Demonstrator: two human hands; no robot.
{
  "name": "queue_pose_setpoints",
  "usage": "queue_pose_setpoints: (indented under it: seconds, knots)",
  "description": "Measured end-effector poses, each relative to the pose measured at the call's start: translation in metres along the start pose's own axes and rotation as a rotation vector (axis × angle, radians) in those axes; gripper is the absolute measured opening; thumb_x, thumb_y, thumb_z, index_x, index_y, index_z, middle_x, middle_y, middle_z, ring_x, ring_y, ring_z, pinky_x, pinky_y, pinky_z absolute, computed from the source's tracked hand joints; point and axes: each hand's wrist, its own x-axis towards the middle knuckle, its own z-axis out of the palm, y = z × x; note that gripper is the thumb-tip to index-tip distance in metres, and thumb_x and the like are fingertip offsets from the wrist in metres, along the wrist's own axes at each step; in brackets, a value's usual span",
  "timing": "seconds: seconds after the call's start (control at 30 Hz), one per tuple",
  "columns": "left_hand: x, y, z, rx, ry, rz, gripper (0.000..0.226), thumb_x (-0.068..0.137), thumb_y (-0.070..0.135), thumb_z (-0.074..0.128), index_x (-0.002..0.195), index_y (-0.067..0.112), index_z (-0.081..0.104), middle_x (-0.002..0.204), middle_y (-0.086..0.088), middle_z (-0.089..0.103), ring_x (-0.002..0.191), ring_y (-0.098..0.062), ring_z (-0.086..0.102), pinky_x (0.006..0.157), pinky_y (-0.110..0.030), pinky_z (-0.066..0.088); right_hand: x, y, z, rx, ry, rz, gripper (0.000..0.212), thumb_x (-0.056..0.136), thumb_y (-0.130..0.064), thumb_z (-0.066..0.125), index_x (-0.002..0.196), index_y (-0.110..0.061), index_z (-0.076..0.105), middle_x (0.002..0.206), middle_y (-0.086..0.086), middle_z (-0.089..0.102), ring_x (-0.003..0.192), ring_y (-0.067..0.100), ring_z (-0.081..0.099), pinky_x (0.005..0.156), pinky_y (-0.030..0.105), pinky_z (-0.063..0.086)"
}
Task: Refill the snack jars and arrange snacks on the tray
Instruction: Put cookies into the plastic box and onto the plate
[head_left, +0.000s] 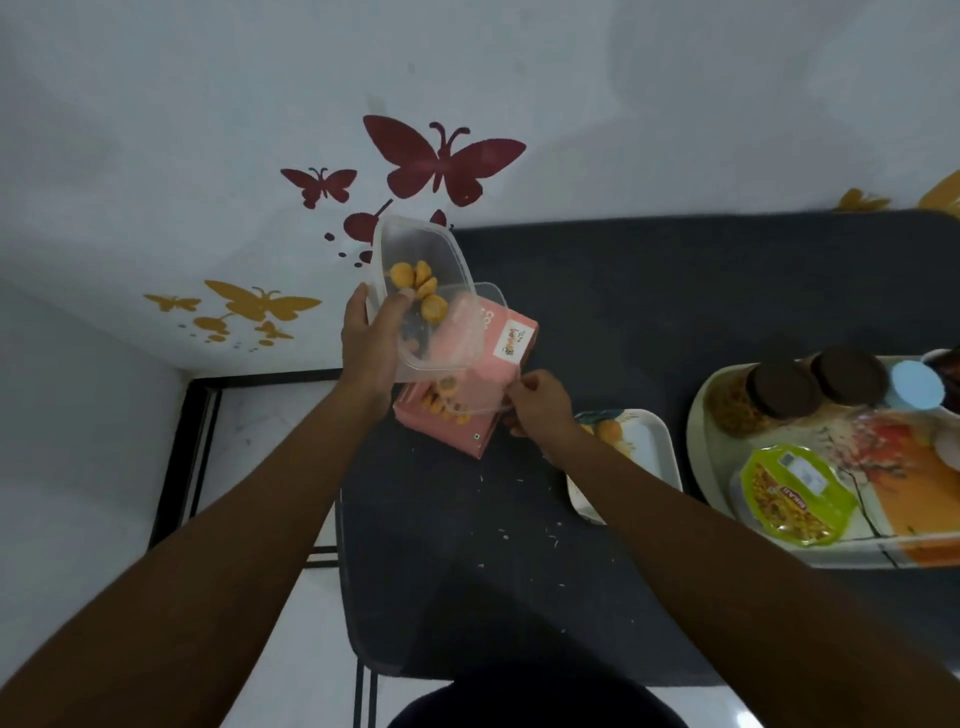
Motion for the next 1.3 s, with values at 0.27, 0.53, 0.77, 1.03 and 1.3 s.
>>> queue_pose_setpoints:
  seconds: [0.27,0.53,0.77,1.03,1.3]
  knots:
    - [-0.001,0.0,0.004,-0.046,-0.015,-0.027,0.049,0.094,0.058,0.061,0.138,0.049,0.043,0.128,0.013,0.062,0.113,-0.018,0.063,0.087,-0.041,0.059,-0.007,-0.021,-0.033,0.373,0.302,-0.074,0.011,0.105,-0.015,0.043,0.1,-0.018,0.053,0.097,0.01,0.066,0.08,0.02,0.065,0.057,0.024,0.05]
    - [-0.034,0.003,0.038,-0.075,-0.324,-0.019,0.046,0.097,0.051,0.059,0.139,0.038,0.046,0.128,-0.001,0.065,0.105,-0.024,0.072,0.067,-0.036,0.062,-0.028,-0.054,-0.054,0.537,0.091,0.047,0.011,0.092,-0.012,0.052,0.09,-0.01,0.062,0.073,0.007,0.06,0.057,0.015,0.052,0.046,0.026,0.042]
    - [-0.06,0.0,0.066,-0.162,-0.307,0.092,0.044,0.107,0.042,0.05,0.146,0.022,0.046,0.127,-0.009,0.069,0.108,-0.029,0.072,0.079,-0.047,0.064,-0.047,-0.057,-0.061,0.12,0.172,-0.238,0.021,0.101,-0.027,0.047,0.083,-0.018,0.054,0.086,-0.001,0.056,0.078,0.014,0.056,0.059,0.028,0.045]
    - [-0.084,0.004,0.084,-0.143,-0.12,0.153,0.059,0.107,0.043,0.048,0.159,0.037,0.022,0.147,0.005,0.051,0.123,-0.019,0.062,0.094,-0.041,0.06,-0.062,-0.053,-0.065,0.066,0.285,-0.26,0.035,0.108,-0.032,0.035,0.106,-0.007,0.059,0.101,0.012,0.066,0.092,0.029,0.068,0.083,0.053,0.058]
    - [-0.093,0.006,0.086,-0.214,-0.198,0.119,0.075,0.099,0.061,0.042,0.162,0.032,0.014,0.155,0.0,0.043,0.132,-0.023,0.055,0.086,-0.029,0.06,-0.066,-0.053,-0.071,-0.109,0.319,-0.333,0.033,0.108,-0.034,0.034,0.111,-0.011,0.057,0.101,0.006,0.064,0.09,0.025,0.068,0.078,0.049,0.062]
